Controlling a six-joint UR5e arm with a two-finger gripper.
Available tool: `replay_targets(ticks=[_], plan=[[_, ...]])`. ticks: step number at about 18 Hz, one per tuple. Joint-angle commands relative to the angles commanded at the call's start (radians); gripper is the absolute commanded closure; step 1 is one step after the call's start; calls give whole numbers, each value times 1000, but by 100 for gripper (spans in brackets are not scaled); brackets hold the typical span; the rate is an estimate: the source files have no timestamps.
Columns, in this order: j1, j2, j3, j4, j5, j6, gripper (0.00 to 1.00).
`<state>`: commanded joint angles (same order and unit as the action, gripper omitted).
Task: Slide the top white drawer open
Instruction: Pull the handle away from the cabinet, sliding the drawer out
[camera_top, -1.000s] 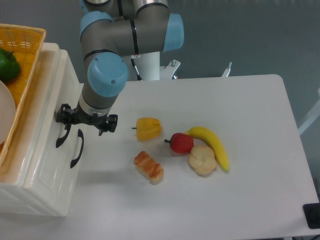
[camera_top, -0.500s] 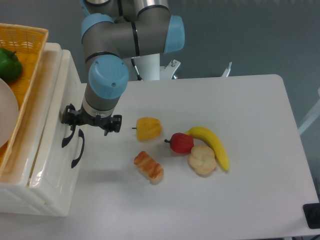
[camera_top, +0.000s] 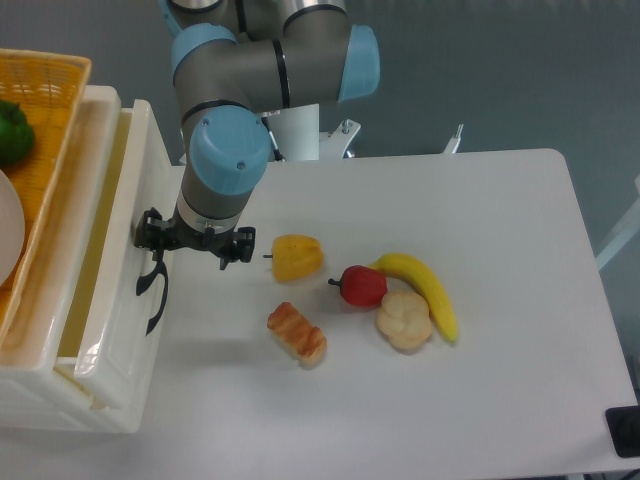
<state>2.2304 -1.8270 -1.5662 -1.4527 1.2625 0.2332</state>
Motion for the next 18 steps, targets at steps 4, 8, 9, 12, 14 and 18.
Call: replay_targets(ticks=[4, 8, 9, 12, 14, 18], plan=[[6, 2, 3, 0, 11, 0, 0], [24, 2, 8, -9, 58, 0, 0], [26, 3, 9, -8, 58, 0, 0], [49, 2, 9, -9, 64, 6, 0], [69, 2, 12, -8, 64, 6, 0], [84, 2, 15, -11, 64, 8, 0]])
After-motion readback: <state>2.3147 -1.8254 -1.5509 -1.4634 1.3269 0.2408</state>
